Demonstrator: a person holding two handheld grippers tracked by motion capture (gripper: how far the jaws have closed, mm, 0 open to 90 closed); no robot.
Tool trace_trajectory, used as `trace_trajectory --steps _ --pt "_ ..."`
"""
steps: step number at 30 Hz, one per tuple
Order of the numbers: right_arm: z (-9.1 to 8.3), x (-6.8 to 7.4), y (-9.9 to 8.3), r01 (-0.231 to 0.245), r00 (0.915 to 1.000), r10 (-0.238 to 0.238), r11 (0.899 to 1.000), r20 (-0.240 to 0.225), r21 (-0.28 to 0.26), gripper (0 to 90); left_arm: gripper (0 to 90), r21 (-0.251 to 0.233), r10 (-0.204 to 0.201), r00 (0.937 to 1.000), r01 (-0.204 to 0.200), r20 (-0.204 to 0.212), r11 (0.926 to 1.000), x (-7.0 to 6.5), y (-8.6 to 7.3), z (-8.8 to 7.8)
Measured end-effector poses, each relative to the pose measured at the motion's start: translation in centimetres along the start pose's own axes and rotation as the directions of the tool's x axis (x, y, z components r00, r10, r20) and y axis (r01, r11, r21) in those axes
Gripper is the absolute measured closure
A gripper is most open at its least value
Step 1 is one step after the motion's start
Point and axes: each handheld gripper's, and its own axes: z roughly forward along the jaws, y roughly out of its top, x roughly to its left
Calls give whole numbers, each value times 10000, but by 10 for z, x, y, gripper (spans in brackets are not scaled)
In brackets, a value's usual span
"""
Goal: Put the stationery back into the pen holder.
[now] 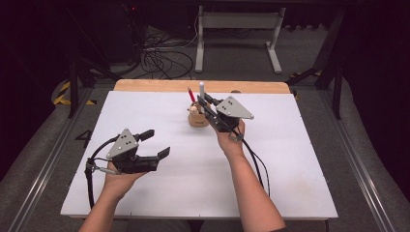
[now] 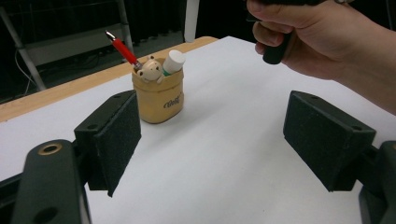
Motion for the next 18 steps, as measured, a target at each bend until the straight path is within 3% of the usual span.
trace_trajectory --steps 4,18 --pt "6 -3 -5 -1 10000 1 9998 20 -203 787 202 5 -20 10000 20 13 10000 1 0 0" --pt "30 -8 -30 -41 9997 45 9998 229 -172 787 202 -42 -204 9998 204 -35 9998 3 -3 -3"
